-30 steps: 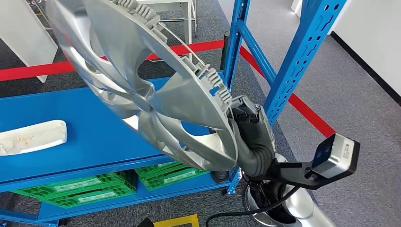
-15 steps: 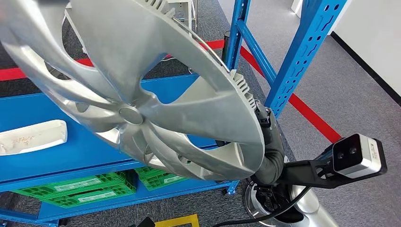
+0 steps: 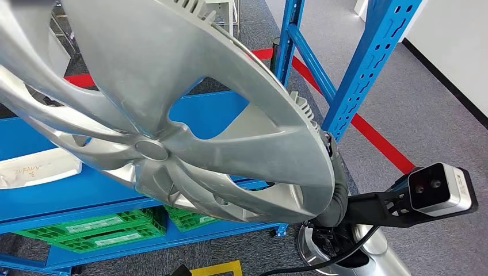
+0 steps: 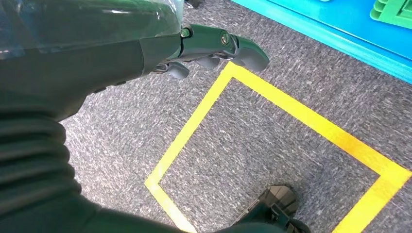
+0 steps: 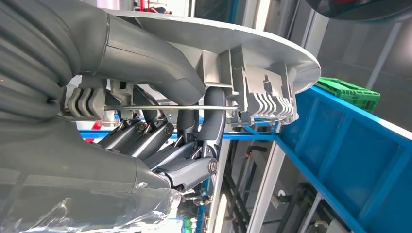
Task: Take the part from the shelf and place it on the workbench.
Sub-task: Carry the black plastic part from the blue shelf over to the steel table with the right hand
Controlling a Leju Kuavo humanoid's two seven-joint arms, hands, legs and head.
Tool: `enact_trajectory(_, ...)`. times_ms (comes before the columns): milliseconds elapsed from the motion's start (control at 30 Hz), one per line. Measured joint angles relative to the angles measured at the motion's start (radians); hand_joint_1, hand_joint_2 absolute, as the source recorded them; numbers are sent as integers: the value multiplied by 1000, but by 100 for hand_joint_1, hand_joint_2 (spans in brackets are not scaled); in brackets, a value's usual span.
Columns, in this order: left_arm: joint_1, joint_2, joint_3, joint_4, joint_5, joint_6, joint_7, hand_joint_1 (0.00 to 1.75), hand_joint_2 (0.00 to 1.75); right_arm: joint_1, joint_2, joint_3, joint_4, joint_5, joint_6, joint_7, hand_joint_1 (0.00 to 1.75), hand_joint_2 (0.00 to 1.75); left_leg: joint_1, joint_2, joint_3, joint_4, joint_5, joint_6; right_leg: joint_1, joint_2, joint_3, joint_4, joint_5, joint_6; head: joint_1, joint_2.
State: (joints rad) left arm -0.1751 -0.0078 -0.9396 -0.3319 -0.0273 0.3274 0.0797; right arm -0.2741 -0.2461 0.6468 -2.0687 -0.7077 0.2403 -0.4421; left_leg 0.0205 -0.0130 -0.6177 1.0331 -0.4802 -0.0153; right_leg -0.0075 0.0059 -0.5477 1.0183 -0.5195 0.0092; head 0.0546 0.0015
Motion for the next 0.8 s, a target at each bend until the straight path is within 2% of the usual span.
enact_trajectory(267,-1,-4,0,0,19,81,-28,0,175,7,0,-6,0,38,-31,2,175,175,0,0,0,0,0,0,0,0,0,0,0,0,0,0)
enact_trajectory(467,1,-9,6,0,64,107,-67,0,175,16,0,-12,-1,96,-101,25,175,175,0,0,0,0,0,0,0,0,0,0,0,0,0,0)
enact_trajectory(800,3,-10,21,2,83,122,-80,0,175,23,-2,-14,-4,129,-141,47,175,175,0,0,0,0,0,0,0,0,0,0,0,0,0,0)
